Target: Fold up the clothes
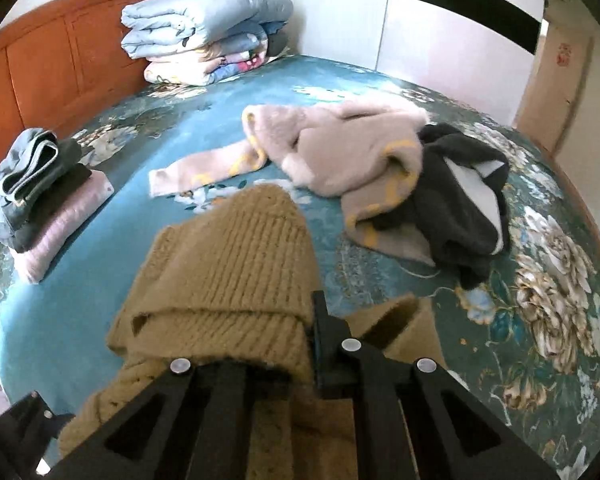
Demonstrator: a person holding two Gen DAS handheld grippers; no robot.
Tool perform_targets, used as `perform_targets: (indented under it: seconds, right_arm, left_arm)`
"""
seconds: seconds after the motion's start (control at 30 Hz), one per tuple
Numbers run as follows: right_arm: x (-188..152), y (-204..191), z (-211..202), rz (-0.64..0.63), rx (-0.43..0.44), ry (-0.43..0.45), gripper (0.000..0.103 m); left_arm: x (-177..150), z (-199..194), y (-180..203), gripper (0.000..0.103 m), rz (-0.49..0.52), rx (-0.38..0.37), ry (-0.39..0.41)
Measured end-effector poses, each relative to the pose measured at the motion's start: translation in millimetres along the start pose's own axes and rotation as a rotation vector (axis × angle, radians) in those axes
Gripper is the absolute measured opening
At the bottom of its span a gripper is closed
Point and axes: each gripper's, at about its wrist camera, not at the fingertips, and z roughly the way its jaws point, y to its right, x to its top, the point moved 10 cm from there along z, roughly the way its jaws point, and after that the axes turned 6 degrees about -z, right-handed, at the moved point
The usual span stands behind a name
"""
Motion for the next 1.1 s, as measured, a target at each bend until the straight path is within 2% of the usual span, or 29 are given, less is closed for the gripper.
perform_targets:
  seconds: [0.03,0.13,0.17,0.2,0.23,0.3,0.43,0.53,0.67,0.8,0.9,1.0,1.1]
  right_arm:
    - [0,2,-2,0.007,-0.005,0.003,0.007]
    - [-1,12,-7,0.039,-0.017,0.015,0.007]
    - [-2,14,-9,0.05,-0.016,0.018,0.007]
    - [-3,17,-10,0.058,-0.02,0.021,0.007]
    - [-4,20,-12,0.068,-0.024,0.024,0.007]
    - [-5,29,-18,0.106,-0.036,0.04,0.007]
    - [-5,57,-38,0.192,-0.066,0.096,0.007]
    - [-10,92,-67,0.294,-0.097,0.164,0.007]
    - [-41,149,-126,0.463,-0.147,0.282,0.007]
    - [-90,183,-174,0.593,-0.159,0.351,0.007]
    - [-135,190,-186,0.64,-0.166,0.329,0.007]
    - [-185,197,-162,0.701,-0.163,0.218,0.007]
    - [-226,201,-133,0.753,-0.147,0.112,0.007]
  left_arm:
    - [-1,3,2,0.101,-0.004,0.0,-0.002]
    - [-3,8,5,0.083,-0.01,0.011,-0.007]
    - [-5,10,5,0.074,-0.01,0.02,-0.015]
    - [-6,12,5,0.059,-0.012,0.031,-0.027]
    - [-7,14,4,0.051,-0.015,0.04,-0.038]
    - [-9,15,4,0.015,-0.021,0.046,-0.054]
    - [0,3,-5,0.012,-0.042,0.053,-0.026]
    - [33,-23,-30,0.011,-0.066,0.101,0.064]
    - [76,-59,-69,0.011,-0.12,0.153,0.18]
    - [94,-78,-105,0.011,-0.18,0.168,0.229]
    - [86,-66,-120,0.011,-0.204,0.173,0.202]
    - [76,-54,-133,0.011,-0.225,0.175,0.17]
    - [52,-37,-135,0.011,-0.222,0.166,0.101]
